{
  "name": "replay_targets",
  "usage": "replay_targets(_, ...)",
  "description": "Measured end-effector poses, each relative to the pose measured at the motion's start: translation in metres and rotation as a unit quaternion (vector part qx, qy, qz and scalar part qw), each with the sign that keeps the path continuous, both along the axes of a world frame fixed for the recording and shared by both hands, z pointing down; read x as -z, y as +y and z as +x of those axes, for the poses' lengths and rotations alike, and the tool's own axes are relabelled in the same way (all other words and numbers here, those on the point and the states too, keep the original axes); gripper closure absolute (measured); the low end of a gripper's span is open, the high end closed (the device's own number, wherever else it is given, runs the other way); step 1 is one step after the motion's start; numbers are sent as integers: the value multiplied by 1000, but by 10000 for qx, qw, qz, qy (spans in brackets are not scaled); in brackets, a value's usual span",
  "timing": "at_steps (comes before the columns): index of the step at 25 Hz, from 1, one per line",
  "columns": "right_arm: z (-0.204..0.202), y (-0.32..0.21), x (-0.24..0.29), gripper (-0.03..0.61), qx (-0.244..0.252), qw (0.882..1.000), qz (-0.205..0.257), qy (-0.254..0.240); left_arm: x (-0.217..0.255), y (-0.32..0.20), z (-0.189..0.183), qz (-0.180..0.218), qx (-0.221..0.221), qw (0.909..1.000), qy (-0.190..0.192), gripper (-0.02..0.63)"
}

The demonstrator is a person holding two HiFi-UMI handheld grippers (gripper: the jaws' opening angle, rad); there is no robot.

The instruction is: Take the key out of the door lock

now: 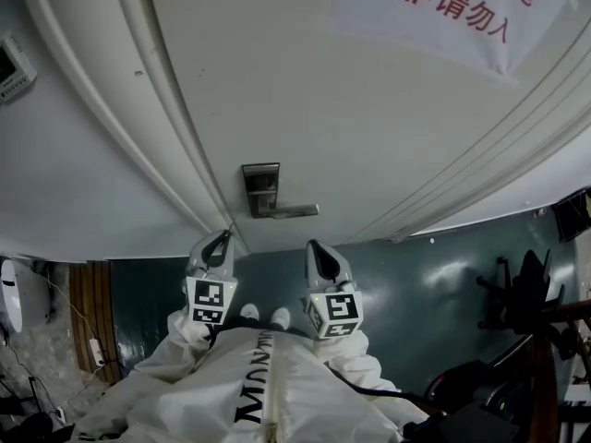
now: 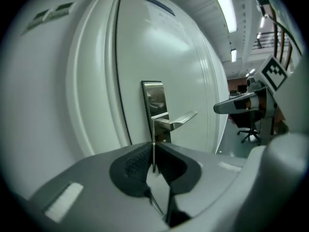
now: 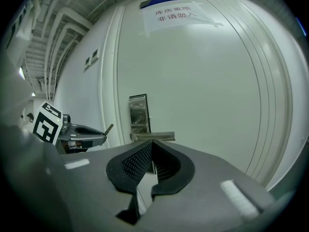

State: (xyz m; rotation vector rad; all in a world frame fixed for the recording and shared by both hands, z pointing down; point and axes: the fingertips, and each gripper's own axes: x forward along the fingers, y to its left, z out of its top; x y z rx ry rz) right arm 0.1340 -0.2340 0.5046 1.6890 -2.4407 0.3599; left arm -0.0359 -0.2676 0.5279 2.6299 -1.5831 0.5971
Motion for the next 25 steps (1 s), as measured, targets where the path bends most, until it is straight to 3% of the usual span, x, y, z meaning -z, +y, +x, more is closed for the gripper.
replay_targets(8, -10, 12, -10, 578, 300, 9995, 12, -134, 12, 22, -10, 89, 343, 9993, 150, 592)
replay_targets(14, -13, 36, -4, 578, 203, 9994, 120, -234, 24, 50, -21, 220, 343, 9989, 217, 592)
replay_targets(25, -49, 147, 0, 578, 34, 9997, 163, -163, 37, 155, -53, 422, 93, 9982, 415, 592)
